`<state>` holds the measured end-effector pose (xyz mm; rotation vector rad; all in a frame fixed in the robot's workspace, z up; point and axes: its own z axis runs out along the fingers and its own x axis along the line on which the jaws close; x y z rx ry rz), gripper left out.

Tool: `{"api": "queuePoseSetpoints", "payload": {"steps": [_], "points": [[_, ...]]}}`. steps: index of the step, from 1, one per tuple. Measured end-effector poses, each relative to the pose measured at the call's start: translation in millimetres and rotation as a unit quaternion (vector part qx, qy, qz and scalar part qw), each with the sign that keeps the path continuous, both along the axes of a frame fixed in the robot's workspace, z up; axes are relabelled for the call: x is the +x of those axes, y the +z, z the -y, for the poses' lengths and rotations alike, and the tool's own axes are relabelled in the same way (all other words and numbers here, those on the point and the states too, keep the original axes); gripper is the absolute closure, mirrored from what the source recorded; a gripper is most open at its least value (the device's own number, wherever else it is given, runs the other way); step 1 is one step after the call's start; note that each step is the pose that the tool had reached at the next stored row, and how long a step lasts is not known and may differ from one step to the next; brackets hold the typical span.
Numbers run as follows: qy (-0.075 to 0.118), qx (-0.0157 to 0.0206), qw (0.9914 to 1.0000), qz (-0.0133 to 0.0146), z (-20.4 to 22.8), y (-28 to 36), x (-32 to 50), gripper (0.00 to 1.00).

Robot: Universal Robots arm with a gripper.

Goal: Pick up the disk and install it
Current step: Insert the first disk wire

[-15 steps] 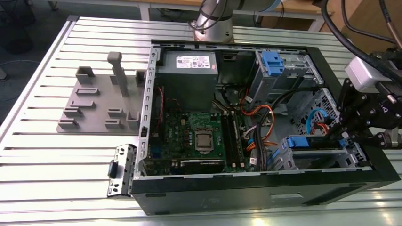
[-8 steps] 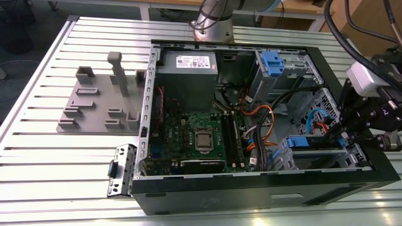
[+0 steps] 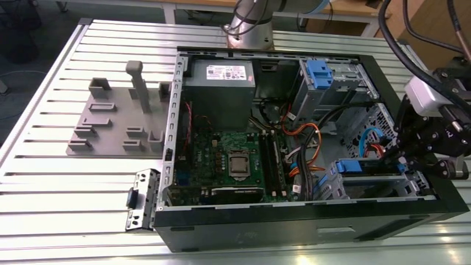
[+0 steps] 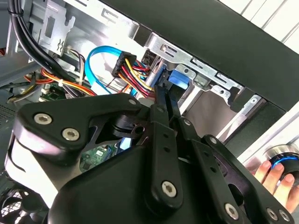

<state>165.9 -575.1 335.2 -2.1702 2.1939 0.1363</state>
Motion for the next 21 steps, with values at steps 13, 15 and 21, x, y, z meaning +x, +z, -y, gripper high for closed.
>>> {"api": "queuePoseSetpoints", "payload": {"steps": [13, 15, 21], "points": [[0.0, 0.0029, 0.99999, 0.0015, 0.0, 0.3, -1.7, 0.84], [0.0, 0.0041, 0.99999, 0.0016, 0.0, 1.5, -1.7, 0.84], [0.0, 0.018, 0.99984, 0.0016, 0.0, 1.1, -1.7, 0.84]]}}
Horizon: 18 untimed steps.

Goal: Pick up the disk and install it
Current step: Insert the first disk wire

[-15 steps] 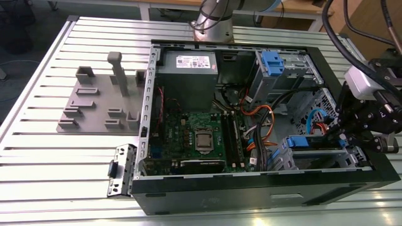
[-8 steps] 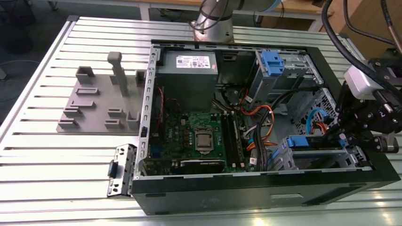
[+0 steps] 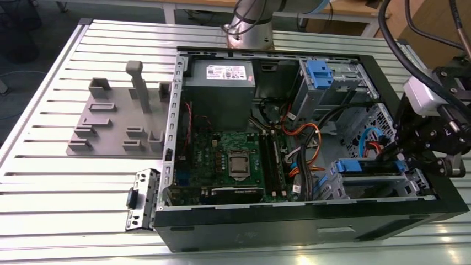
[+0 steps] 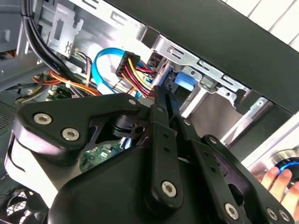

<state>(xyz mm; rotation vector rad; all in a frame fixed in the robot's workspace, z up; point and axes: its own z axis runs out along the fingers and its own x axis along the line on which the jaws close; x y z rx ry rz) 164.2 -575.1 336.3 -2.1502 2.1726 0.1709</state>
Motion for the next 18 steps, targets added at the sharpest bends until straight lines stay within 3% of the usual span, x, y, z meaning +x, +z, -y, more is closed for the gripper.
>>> {"api": "queuePoseSetpoints", "payload": {"steps": [3, 18], "points": [[0.0, 0.0015, 1.0, 0.0, 0.1, -0.5, 0.0, 0.84], [0.0, 0.0014, 1.0, 0.0001, 3.3, -4.8, 0.1, 0.84]]}}
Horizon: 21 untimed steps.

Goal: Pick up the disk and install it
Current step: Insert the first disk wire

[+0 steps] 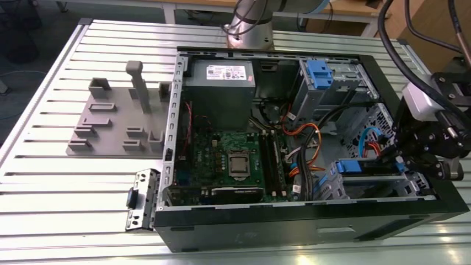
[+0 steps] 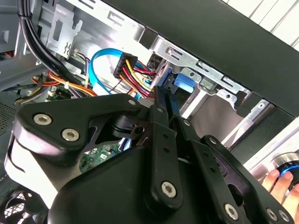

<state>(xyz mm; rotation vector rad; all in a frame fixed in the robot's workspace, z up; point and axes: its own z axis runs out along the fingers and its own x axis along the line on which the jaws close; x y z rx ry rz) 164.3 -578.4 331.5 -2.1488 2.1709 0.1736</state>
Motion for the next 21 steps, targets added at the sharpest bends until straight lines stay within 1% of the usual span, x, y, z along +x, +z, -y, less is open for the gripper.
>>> {"api": "queuePoseSetpoints", "payload": {"steps": [5, 8, 17, 21], "points": [[0.0, 0.0002, 1.0, -0.0001, 0.2, -0.2, -0.1, 0.84], [0.0, 0.0004, 1.0, -0.0002, 0.2, 2.6, -0.2, 0.84], [0.0, 0.0002, 1.0, -0.0001, 0.2, 4.2, 0.3, 0.84], [0.0, 0.0001, 1.0, -0.0001, 1.6, 4.2, 0.8, 0.84]]}}
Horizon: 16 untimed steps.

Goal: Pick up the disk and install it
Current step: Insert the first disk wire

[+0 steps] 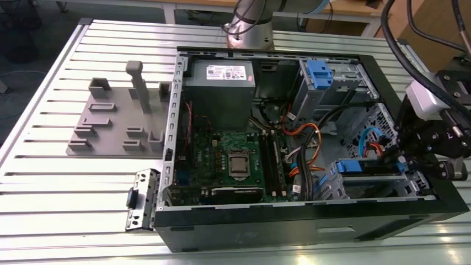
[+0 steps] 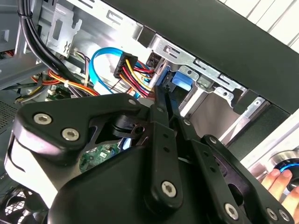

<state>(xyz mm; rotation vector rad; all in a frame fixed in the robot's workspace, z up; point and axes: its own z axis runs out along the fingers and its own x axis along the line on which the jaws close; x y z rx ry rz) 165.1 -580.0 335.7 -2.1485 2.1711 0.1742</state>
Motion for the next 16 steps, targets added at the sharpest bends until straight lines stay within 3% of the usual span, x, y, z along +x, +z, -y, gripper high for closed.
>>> {"api": "queuePoseSetpoints", "payload": {"steps": [16], "points": [[0.0, 0.0005, 1.0, -0.0004, 1.7, -0.1, 0.5, 0.84]]}}
